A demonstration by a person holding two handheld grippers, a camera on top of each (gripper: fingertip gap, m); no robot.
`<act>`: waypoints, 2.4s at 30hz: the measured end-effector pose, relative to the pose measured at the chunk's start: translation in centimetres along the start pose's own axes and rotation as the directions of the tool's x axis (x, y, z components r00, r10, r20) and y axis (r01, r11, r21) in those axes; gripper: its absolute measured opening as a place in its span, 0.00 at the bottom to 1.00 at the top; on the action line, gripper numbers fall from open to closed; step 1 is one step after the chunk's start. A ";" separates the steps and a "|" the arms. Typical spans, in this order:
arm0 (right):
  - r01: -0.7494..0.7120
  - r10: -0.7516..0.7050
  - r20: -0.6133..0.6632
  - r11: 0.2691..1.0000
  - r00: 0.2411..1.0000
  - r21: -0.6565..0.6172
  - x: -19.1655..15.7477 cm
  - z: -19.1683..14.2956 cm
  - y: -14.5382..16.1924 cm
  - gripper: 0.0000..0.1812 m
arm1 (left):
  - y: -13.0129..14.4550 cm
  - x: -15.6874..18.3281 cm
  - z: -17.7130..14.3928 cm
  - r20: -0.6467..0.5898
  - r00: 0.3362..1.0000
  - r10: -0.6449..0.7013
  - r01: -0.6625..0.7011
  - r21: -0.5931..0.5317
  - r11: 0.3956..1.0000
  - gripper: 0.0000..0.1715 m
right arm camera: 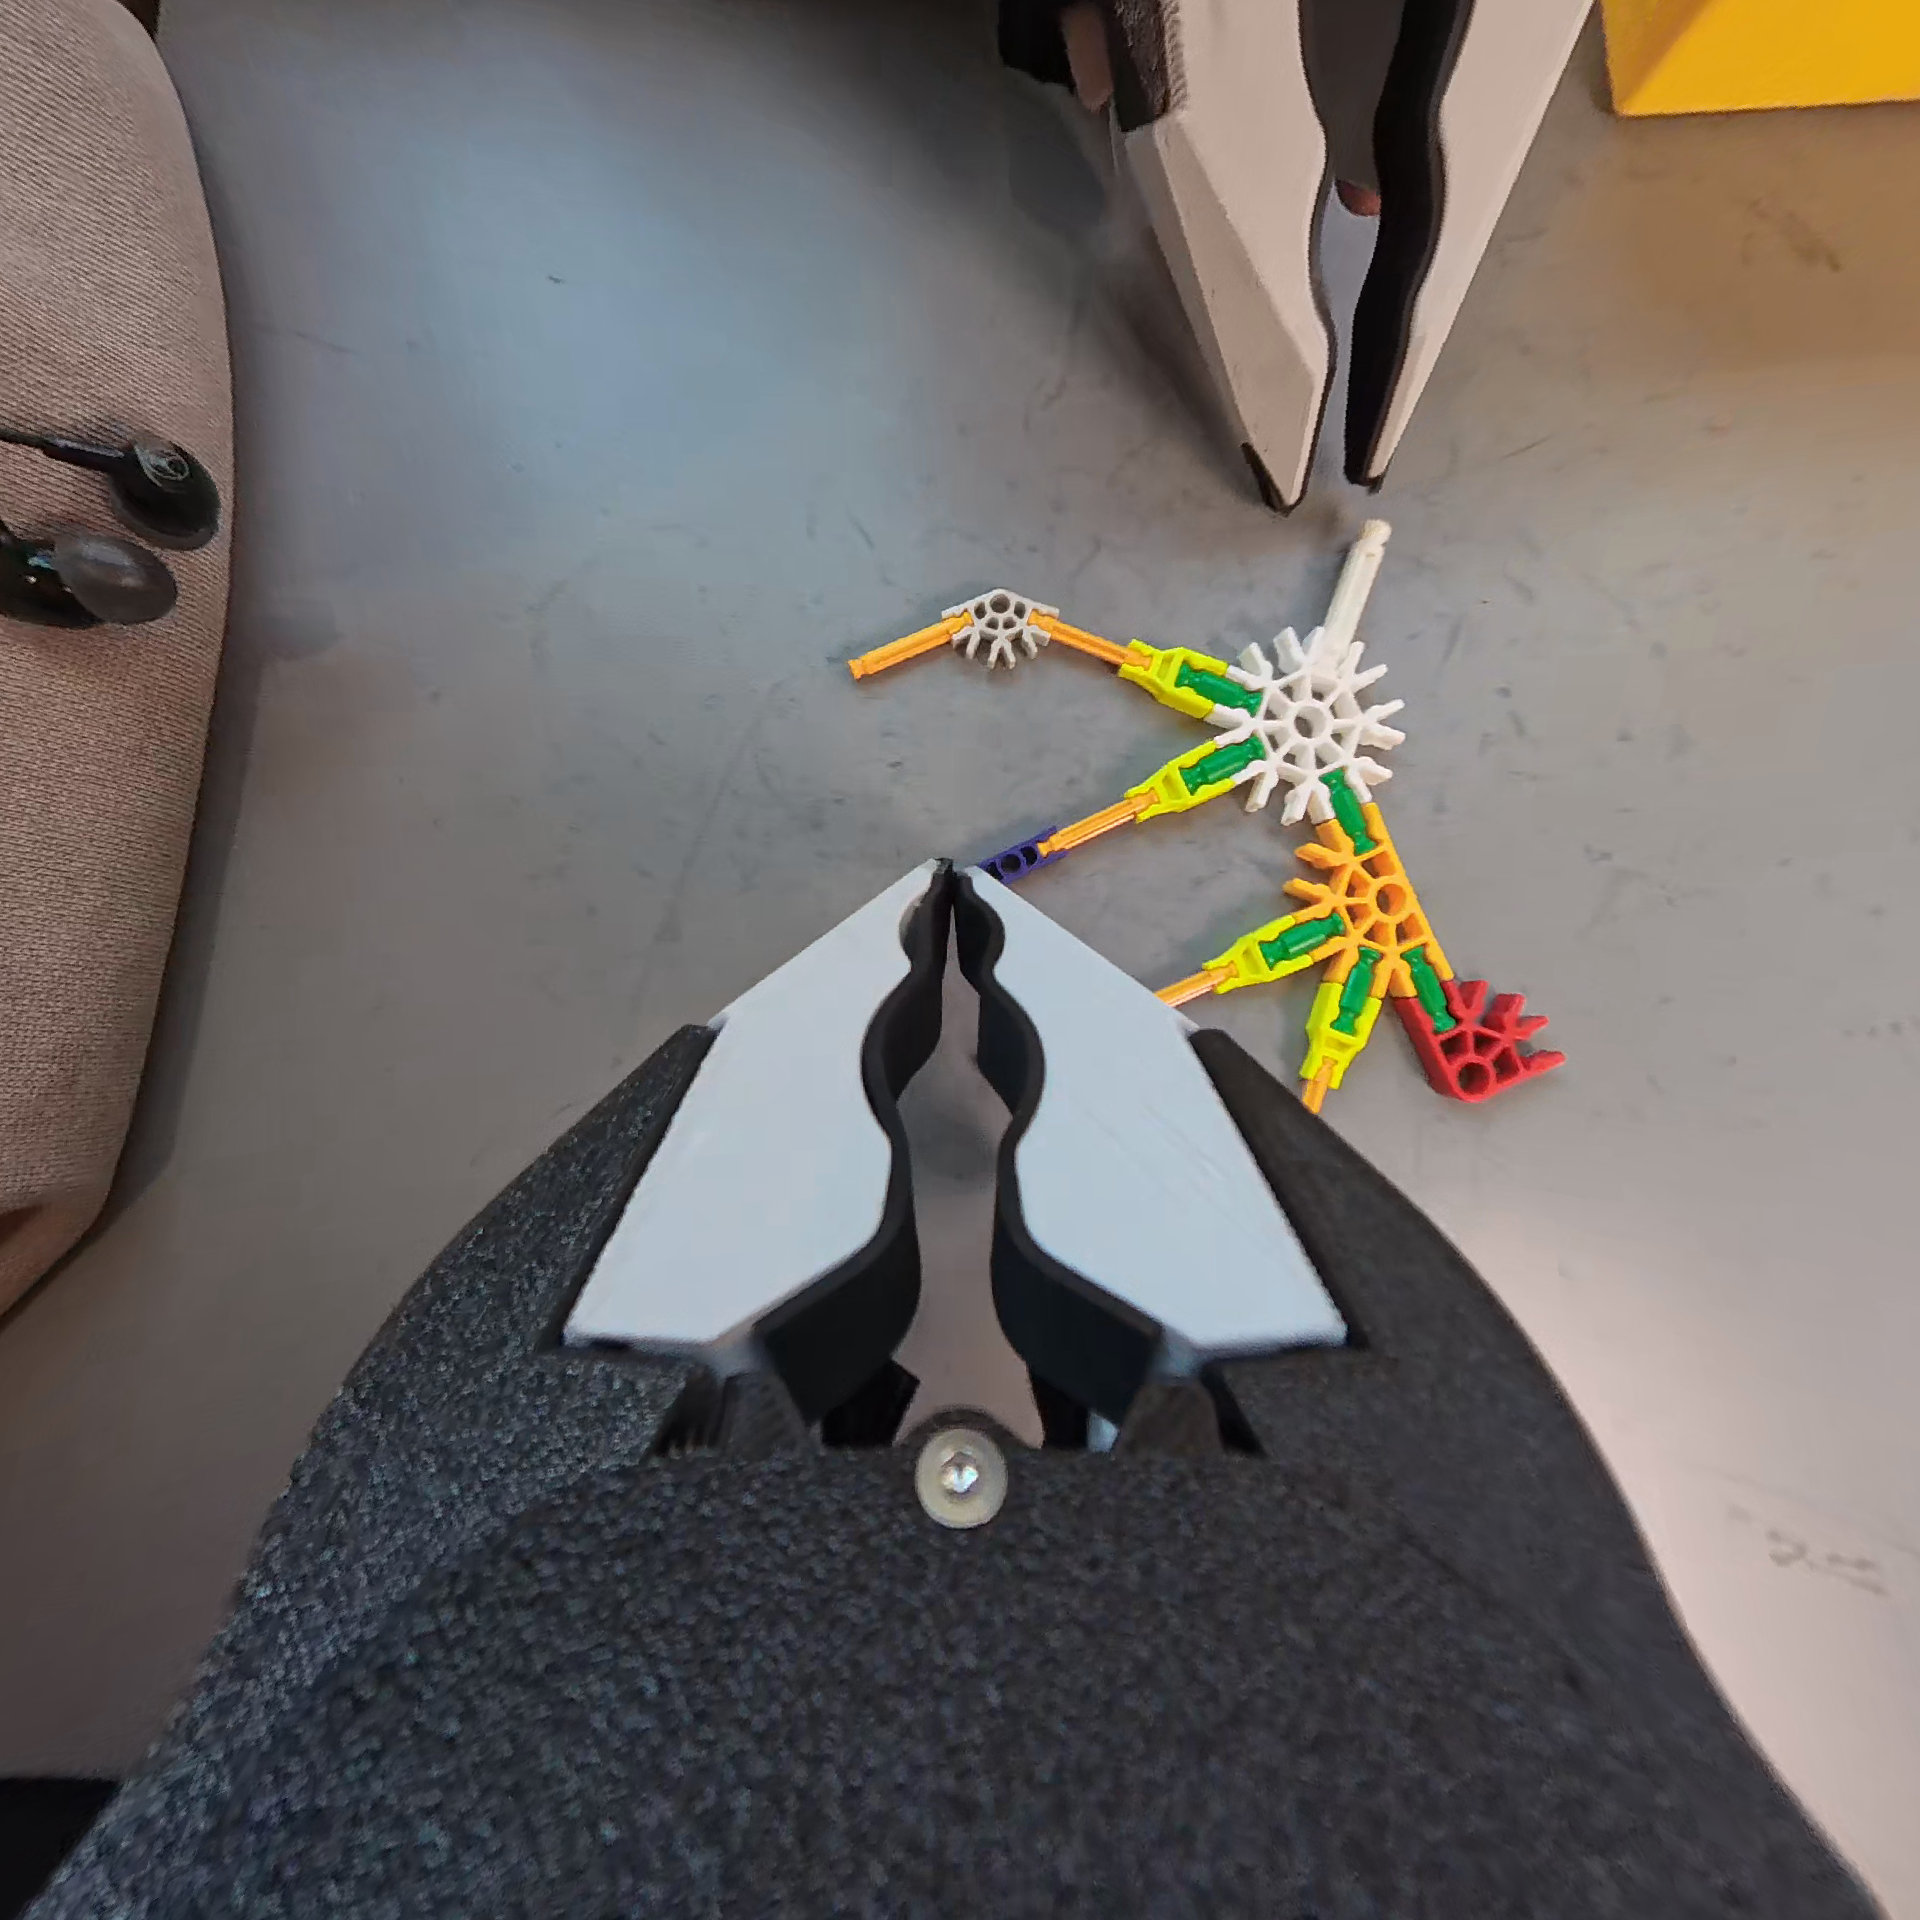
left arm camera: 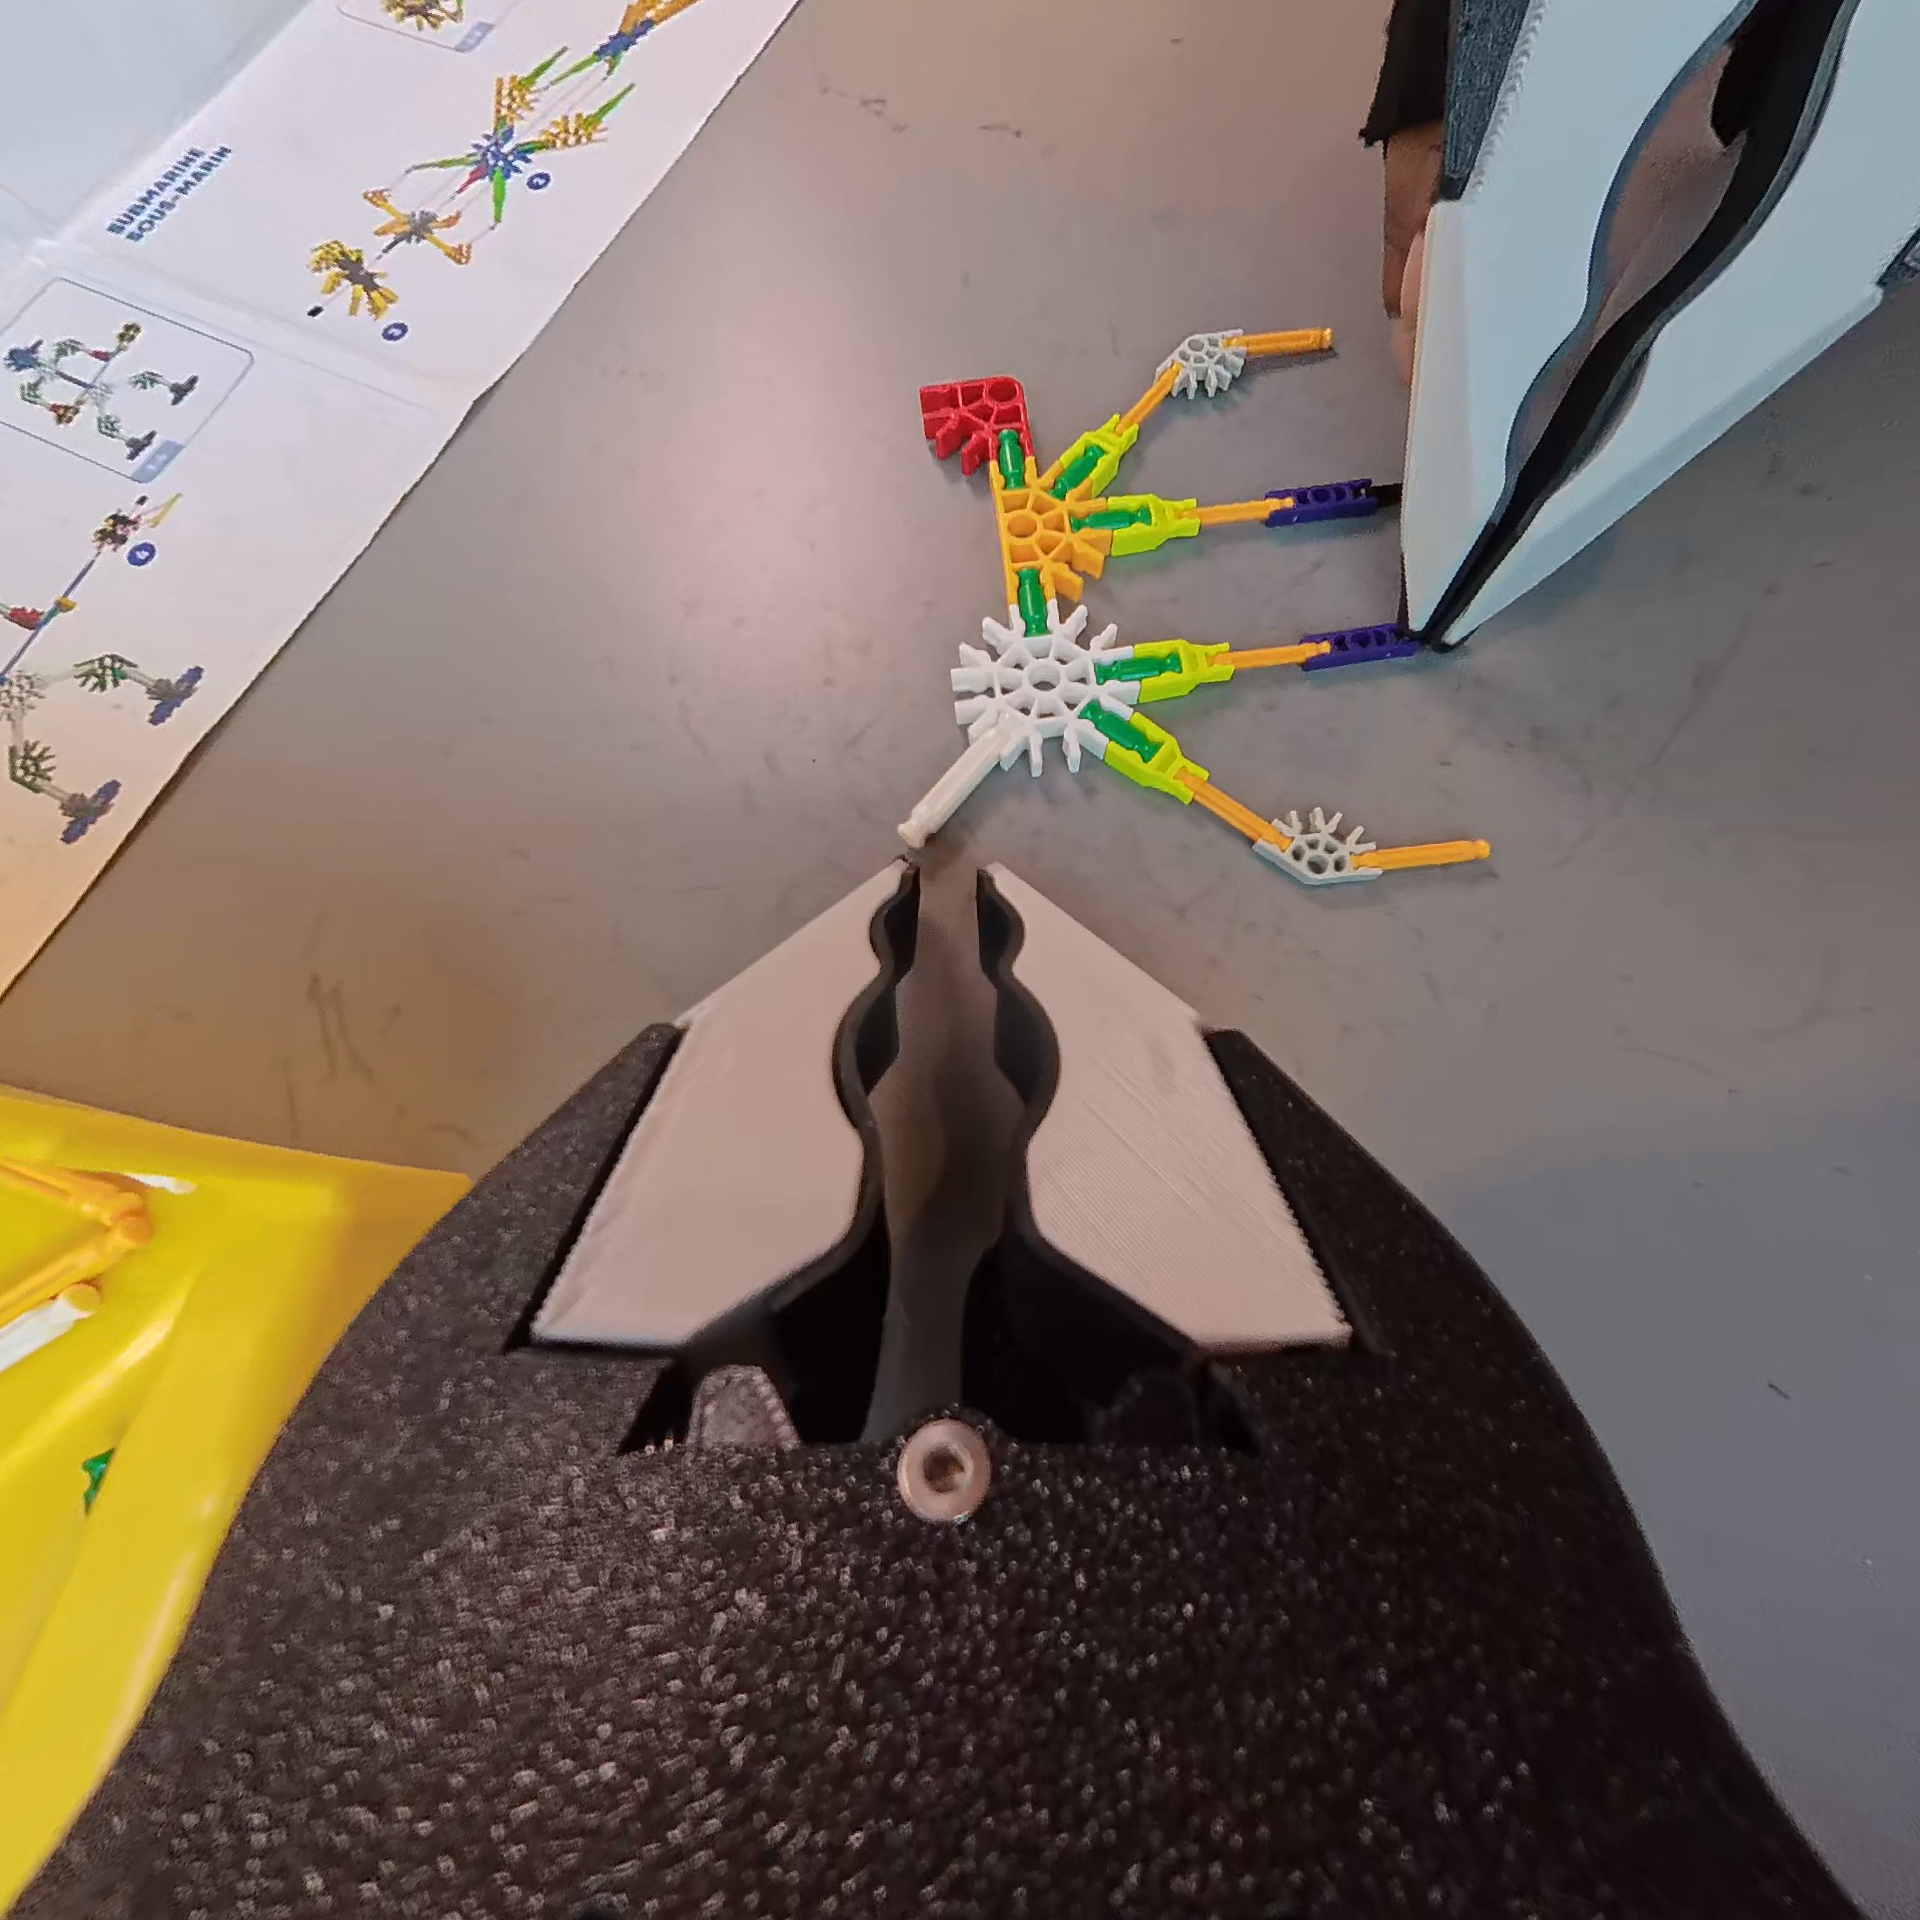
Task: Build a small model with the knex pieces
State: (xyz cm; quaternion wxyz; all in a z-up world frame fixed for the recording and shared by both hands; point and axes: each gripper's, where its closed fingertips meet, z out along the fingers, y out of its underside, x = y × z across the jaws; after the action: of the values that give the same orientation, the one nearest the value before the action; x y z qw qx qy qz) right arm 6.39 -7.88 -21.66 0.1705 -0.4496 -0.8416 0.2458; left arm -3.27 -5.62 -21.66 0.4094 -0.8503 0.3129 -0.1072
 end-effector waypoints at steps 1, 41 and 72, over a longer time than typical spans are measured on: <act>-0.002 0.002 -0.004 1.000 1.000 -0.017 0.1 0.0 0.0 0.00 | 0.1 0.1 0.1 -0.004 1.000 0.002 -0.002 -0.006 1.000 0.06; -0.195 0.196 0.067 0.981 0.978 -0.025 2.7 -3.4 4.1 0.10 | -0.7 1.4 0.6 -0.023 0.999 0.035 -0.035 0.006 0.999 0.11; -0.150 0.154 -0.046 0.986 0.987 0.074 4.4 -2.7 5.1 0.39 | -0.1 3.2 0.2 -0.138 0.987 0.083 -0.084 -0.003 0.996 0.25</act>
State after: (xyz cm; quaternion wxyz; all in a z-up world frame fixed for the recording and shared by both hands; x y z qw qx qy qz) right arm 8.86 -1.05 -22.03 0.1889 -0.5123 -0.7911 0.2758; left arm -0.62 -7.40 -21.94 0.3873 -0.8288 0.3762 -0.1471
